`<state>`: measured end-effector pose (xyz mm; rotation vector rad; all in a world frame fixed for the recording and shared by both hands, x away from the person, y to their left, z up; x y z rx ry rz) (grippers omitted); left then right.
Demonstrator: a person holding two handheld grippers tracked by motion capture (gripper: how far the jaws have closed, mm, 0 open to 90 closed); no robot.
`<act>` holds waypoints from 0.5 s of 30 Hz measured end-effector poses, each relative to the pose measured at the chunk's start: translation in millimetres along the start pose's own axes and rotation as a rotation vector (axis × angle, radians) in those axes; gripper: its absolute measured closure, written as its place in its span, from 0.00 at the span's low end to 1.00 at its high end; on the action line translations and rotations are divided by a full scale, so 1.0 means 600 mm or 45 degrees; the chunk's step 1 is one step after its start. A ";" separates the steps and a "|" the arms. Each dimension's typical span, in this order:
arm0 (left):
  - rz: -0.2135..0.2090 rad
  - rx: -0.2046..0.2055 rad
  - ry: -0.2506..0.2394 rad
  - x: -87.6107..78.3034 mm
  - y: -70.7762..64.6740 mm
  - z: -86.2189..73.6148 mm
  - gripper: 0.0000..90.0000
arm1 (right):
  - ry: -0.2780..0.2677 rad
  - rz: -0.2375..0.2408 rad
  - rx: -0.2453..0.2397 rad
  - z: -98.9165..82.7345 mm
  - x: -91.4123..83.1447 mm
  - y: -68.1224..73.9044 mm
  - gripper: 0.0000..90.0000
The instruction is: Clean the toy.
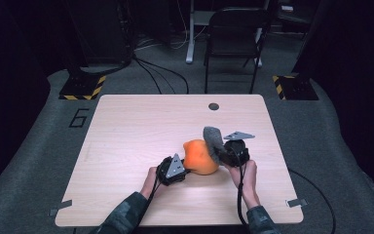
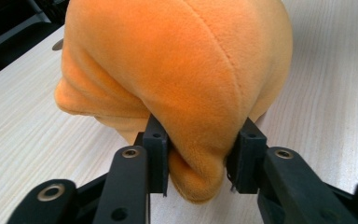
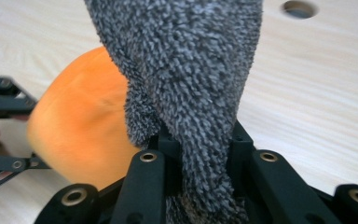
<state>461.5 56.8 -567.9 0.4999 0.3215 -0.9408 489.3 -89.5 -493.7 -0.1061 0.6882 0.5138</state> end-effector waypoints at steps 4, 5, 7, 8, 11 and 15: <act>-0.001 -0.021 -0.005 0.000 0.003 -0.001 0.76 | -0.002 -0.089 0.074 -0.007 -0.027 -0.055 0.82; -0.007 -0.029 -0.005 0.000 0.003 -0.001 0.77 | 0.002 -0.096 0.082 -0.011 -0.028 -0.064 0.82; -0.005 -0.029 -0.007 0.000 0.003 -0.001 0.77 | 0.027 -0.105 0.116 -0.024 -0.025 -0.080 0.82; -0.006 -0.034 -0.009 0.000 0.002 -0.001 0.78 | 0.041 -0.112 0.125 -0.030 -0.021 -0.084 0.82; -0.005 -0.031 -0.006 0.000 0.003 -0.002 0.78 | 0.071 -0.118 0.136 -0.038 -0.012 -0.086 0.82; -0.009 -0.054 -0.013 -0.001 0.004 -0.001 0.79 | 0.085 -0.122 0.128 -0.043 -0.007 -0.088 0.82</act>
Point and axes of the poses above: each handheld gripper's, and its own axes: x roughly forward along the jaws, z roughly out of its top, y roughly to its left, the point moved 10 cm from there along x, roughly forward along the jaws, and after that the axes turned 1 degree about z, right-handed, at the moved point
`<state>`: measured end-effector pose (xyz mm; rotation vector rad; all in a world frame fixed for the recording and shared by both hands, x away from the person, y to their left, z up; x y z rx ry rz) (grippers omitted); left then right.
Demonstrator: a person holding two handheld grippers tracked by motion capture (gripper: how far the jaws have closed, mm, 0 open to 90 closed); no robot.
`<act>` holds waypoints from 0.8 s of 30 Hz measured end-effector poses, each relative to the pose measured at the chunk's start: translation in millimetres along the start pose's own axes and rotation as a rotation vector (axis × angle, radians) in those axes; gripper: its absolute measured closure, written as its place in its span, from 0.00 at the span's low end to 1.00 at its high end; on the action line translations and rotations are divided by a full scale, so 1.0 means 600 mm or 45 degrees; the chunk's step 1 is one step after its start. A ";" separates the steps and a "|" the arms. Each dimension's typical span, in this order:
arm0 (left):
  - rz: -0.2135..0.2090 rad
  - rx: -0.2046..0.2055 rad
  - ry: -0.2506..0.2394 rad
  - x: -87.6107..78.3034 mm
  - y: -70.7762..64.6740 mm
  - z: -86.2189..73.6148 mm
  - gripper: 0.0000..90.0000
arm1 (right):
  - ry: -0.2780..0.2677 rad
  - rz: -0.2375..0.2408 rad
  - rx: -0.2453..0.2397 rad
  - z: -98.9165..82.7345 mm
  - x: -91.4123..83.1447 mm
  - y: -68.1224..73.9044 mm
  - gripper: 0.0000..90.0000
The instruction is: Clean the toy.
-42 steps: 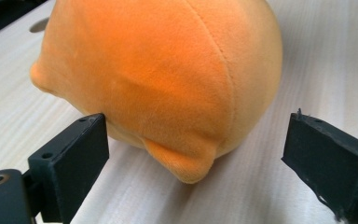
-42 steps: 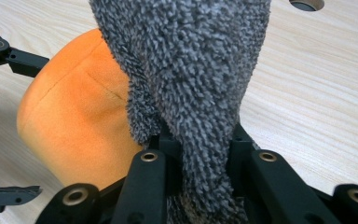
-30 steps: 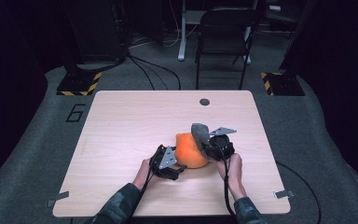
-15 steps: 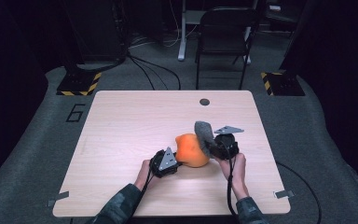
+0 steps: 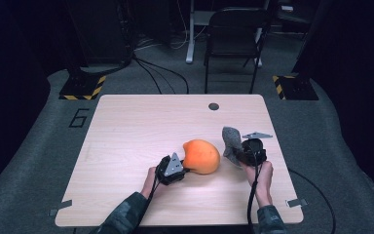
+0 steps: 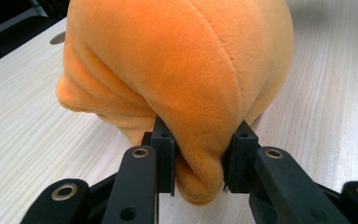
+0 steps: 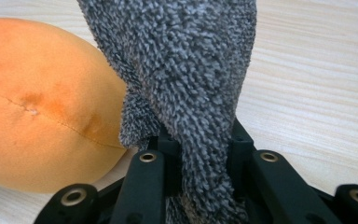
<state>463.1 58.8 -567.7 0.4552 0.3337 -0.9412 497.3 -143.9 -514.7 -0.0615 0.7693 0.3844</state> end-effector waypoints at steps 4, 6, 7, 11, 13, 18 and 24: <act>0.007 -0.019 -0.016 -0.001 0.000 0.003 0.80 | 0.004 -0.005 0.019 -0.002 0.000 -0.005 0.82; 0.006 -0.028 -0.021 -0.002 0.002 0.004 0.81 | 0.002 -0.004 0.015 -0.002 0.001 -0.007 0.82; 0.009 -0.035 -0.028 -0.002 0.002 0.005 0.81 | 0.005 -0.007 0.013 -0.003 0.000 -0.008 0.82; 0.009 -0.043 -0.031 -0.002 0.003 0.007 0.82 | 0.002 -0.006 0.029 -0.003 0.000 -0.008 0.82; 0.007 -0.070 -0.039 -0.002 0.003 0.009 0.82 | 0.001 -0.007 0.029 -0.003 0.000 -0.009 0.82; -0.009 -0.157 -0.058 -0.007 0.006 0.020 0.83 | -0.003 -0.010 0.031 -0.002 -0.001 -0.011 0.82; -0.045 -0.267 -0.058 -0.016 0.007 0.035 0.83 | -0.008 -0.014 0.041 -0.001 -0.004 -0.015 0.82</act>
Point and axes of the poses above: each handheld gripper's, and its own axes: x roughly forward along the jaws, z roughly out of its top, y roughly to its left, the point moved 10 cm from there along x, roughly forward along the jaws, and after that the axes turned 1 degree about z, right-handed, at the moved point
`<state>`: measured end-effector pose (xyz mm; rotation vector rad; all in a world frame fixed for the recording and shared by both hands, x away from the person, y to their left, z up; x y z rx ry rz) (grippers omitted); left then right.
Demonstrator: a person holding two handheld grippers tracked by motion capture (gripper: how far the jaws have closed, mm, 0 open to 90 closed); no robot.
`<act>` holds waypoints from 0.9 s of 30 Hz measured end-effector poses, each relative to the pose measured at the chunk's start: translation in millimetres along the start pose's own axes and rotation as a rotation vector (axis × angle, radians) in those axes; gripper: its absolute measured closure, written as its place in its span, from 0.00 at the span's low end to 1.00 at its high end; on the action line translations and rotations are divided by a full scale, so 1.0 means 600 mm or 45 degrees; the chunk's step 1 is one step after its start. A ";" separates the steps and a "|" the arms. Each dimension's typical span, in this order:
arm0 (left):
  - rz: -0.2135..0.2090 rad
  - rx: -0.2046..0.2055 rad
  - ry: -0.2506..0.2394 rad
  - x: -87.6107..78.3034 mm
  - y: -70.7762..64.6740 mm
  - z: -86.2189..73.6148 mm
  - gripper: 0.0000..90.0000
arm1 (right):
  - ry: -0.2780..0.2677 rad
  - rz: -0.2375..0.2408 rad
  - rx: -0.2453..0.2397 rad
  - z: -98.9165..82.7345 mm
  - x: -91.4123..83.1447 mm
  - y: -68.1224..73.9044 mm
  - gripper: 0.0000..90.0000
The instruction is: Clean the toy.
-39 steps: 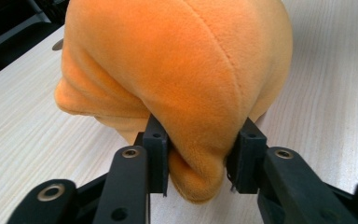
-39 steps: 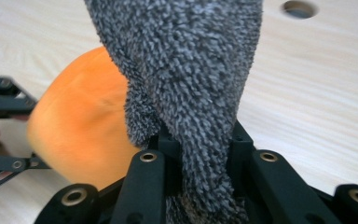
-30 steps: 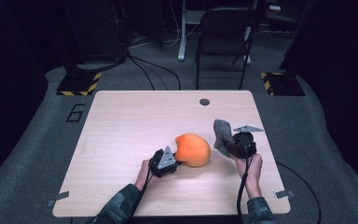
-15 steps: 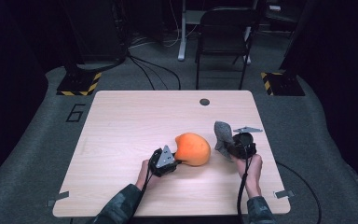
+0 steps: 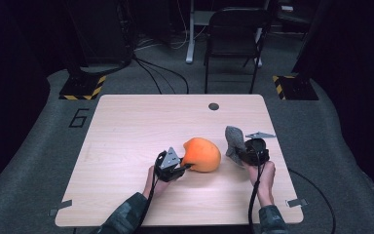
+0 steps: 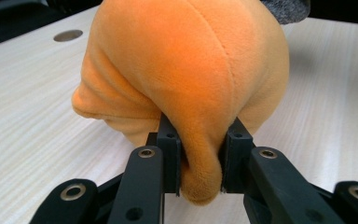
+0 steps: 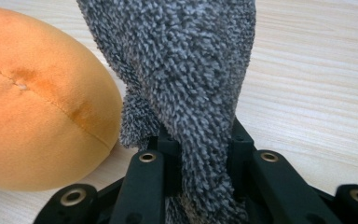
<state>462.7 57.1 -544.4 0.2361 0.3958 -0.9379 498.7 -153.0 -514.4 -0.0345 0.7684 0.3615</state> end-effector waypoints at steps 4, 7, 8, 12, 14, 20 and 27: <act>-0.029 -0.097 0.013 -0.009 -0.001 0.012 0.82 | -0.005 -0.003 -0.002 0.001 -0.002 -0.003 0.82; -0.049 -0.155 0.024 -0.016 -0.002 0.020 0.82 | -0.009 -0.002 0.003 0.002 -0.004 -0.004 0.82; -0.055 -0.171 0.030 -0.019 -0.003 0.024 0.82 | -0.010 -0.003 0.003 0.002 -0.005 -0.004 0.82; -0.081 -0.227 0.055 -0.026 -0.011 0.030 0.82 | -0.022 -0.003 0.002 0.007 -0.011 -0.002 0.82; -0.102 -0.250 0.074 -0.029 -0.016 0.032 0.81 | -0.036 -0.004 -0.017 0.012 -0.017 0.000 0.82; -0.152 -0.350 0.132 -0.034 -0.032 0.036 0.80 | -0.082 0.013 -0.048 0.030 -0.040 0.018 0.82; -0.146 -0.414 0.170 -0.022 -0.030 0.021 0.78 | -0.170 0.108 -0.115 0.064 -0.080 0.075 0.82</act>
Point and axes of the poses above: each handheld gripper's, and its own axes: x roughly forward along the jaws, z roughly out of its top, y roughly to its left, the point moved 10 cm from there along x, roughly forward along the jaws, and after that the axes turned 1 degree about z, right-handed, at the moved point
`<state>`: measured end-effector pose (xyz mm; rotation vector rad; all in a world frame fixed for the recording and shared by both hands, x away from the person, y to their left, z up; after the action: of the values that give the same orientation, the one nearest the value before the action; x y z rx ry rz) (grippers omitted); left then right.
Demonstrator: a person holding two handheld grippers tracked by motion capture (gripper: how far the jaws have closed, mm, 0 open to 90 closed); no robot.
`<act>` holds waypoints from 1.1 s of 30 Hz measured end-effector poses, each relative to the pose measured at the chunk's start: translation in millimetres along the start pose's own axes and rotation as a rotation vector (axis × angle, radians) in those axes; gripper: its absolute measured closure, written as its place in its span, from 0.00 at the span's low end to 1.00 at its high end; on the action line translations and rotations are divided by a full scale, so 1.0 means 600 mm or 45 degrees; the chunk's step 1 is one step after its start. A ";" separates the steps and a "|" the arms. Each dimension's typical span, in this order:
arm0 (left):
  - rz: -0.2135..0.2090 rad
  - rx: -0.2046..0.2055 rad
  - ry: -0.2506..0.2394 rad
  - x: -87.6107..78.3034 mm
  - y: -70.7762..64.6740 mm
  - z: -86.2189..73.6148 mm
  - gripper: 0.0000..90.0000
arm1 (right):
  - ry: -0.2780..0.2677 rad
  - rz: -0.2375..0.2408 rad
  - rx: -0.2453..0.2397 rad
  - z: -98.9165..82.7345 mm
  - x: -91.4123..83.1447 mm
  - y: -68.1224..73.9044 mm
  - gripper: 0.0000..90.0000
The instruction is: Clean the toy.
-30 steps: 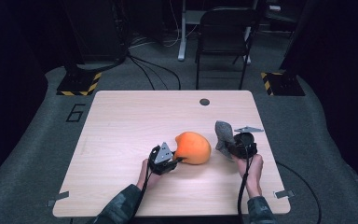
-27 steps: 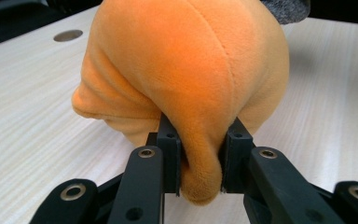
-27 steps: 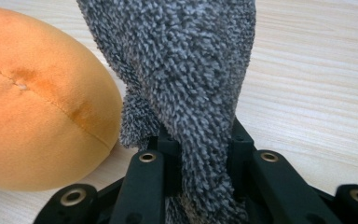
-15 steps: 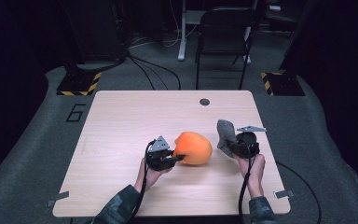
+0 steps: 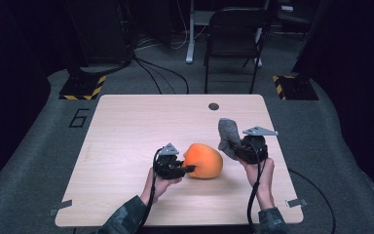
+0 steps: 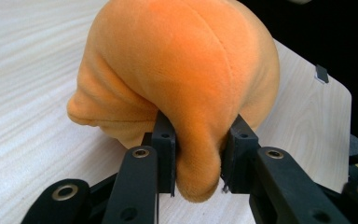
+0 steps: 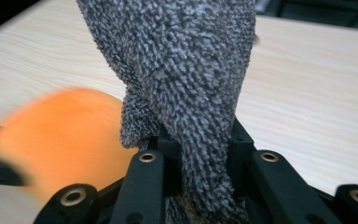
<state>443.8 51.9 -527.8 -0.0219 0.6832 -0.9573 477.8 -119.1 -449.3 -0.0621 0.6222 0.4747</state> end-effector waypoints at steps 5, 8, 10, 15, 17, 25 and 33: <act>0.005 -0.011 0.001 0.003 0.000 -0.001 0.77 | -0.050 0.140 -0.050 0.022 -0.007 0.074 0.82; 0.000 0.002 0.011 0.003 -0.003 -0.003 0.76 | -0.049 0.193 -0.067 0.021 0.003 0.109 0.82; 0.002 0.000 0.005 0.004 -0.007 -0.003 0.76 | -0.039 0.218 -0.090 0.015 0.016 0.129 0.82; -0.007 0.006 0.029 0.010 -0.013 -0.010 0.76 | 0.056 0.166 -0.189 -0.018 0.058 0.149 0.82; -0.015 0.004 0.028 0.012 -0.011 -0.011 0.76 | 0.070 0.157 -0.185 -0.023 0.064 0.143 0.82; -0.017 0.005 0.021 0.012 -0.010 -0.011 0.76 | 0.089 0.113 -0.174 -0.029 0.063 0.110 0.81; -0.024 -0.014 0.011 0.012 -0.007 -0.011 0.75 | 0.129 0.030 -0.122 -0.043 0.067 0.060 0.81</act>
<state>439.8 45.7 -535.6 -0.0339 0.6974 -0.9724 476.1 -75.4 -490.5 -0.1711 0.6999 0.5264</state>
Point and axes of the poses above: each handheld gripper's, and its own axes: x roughly forward along the jaws, z roughly out of its top, y roughly to its left, the point moved 10 cm from there along x, roughly forward along the jaws, and after that the axes turned 1 degree about z, right-handed, at the moved point
